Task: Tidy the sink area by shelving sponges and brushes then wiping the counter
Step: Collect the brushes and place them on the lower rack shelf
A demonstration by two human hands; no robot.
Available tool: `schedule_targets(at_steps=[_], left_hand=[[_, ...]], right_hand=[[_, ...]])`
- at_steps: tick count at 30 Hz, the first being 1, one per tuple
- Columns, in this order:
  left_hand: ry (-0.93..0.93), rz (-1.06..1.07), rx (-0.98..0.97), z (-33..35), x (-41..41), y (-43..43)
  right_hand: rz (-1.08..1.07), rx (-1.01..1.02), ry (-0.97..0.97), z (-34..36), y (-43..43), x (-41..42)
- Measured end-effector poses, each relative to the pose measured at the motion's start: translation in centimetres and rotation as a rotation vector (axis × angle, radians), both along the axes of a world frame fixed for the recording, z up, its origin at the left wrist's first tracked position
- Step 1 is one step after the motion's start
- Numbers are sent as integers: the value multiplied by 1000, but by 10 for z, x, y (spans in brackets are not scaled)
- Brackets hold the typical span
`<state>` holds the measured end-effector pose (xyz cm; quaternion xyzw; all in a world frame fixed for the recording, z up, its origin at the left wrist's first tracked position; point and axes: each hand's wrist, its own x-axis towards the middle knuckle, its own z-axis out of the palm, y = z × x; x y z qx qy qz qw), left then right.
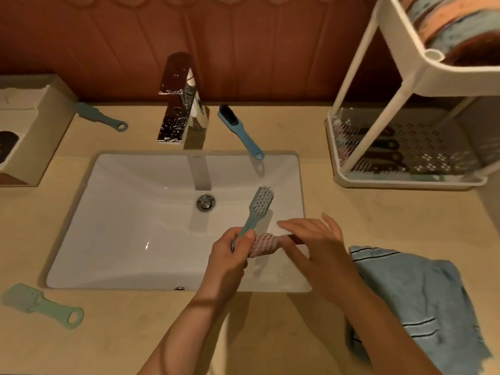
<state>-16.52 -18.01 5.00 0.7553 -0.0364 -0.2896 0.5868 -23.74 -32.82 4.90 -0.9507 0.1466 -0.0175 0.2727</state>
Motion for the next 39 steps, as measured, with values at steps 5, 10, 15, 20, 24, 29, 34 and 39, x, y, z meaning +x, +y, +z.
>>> schedule_targets(at_steps=[5,10,15,20,24,29,34,39], left_hand=[[65,10,-76,10,-14,-31],[212,102,-150,17,-17,-65],[387,249,-265,23,-9,-88],[481,313,-291,27,-12,-103],[478,316,-269,27,-15,-108],[459,288,-238,22,-11,-105],[440,288,-214,21,-7,-102],[405,250,-174,16,-4,-102]], right_hand=[[48,82,-105,3,-12,-10],[-90,186,-115,13,-61,-20],[-326,137,-210,9,-133,-25],[-520,-14,-201,2,-202,-5],[-628,-53,-82,-6,-243,17],[-574,-45,91,-17,-261,33],[-542,28,198,-22,-263,40],[-522,84,134,-25,-264,34]])
